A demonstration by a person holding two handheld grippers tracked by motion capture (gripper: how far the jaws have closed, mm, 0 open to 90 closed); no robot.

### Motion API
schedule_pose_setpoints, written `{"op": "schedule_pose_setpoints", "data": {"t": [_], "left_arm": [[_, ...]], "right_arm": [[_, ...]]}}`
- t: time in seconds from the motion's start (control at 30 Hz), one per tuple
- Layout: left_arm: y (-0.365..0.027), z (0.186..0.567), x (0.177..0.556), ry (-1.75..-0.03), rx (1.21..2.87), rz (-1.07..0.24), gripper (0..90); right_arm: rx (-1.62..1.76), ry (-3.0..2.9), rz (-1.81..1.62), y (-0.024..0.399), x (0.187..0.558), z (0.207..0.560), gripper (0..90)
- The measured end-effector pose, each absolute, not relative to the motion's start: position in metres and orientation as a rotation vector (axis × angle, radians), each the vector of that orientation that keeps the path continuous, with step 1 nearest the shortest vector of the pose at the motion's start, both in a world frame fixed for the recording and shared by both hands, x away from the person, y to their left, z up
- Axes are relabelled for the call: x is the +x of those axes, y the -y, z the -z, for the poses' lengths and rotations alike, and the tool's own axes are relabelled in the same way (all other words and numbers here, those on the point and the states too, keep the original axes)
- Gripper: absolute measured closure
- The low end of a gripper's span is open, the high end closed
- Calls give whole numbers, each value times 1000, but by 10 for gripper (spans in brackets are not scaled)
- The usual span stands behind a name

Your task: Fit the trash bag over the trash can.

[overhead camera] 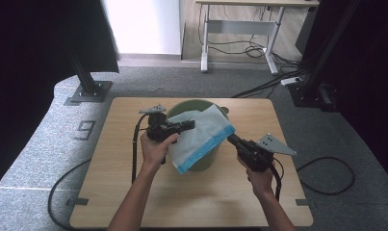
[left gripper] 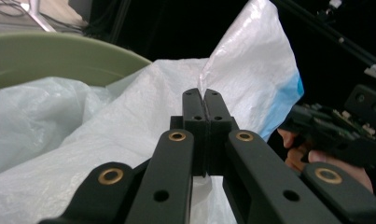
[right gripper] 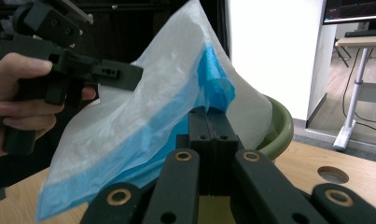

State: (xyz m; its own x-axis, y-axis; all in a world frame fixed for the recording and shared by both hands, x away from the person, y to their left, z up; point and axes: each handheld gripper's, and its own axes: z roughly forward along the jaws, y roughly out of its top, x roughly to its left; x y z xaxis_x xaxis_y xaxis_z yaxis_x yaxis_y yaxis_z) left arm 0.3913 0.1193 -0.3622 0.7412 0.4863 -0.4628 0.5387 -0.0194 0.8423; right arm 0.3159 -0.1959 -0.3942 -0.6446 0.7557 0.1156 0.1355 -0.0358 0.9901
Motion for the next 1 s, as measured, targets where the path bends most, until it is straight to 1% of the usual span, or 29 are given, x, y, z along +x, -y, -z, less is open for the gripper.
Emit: {"op": "schedule_pose_setpoints", "data": {"t": [0.4, 0.63, 0.7, 1.0], "left_arm": [[-128, 358, 394, -877, 1551, -57, 897], [-136, 356, 396, -881, 1526, -80, 898], [-138, 354, 396, -880, 1508, -94, 898], [-151, 340, 391, -868, 1482, -131, 898]], "right_arm": [[971, -1813, -1622, 205, 322, 398, 890], [1017, -1775, -1545, 218, 328, 399, 889], [986, -1773, -1477, 219, 329, 395, 890], [947, -1720, -1452, 226, 326, 368, 889]]}}
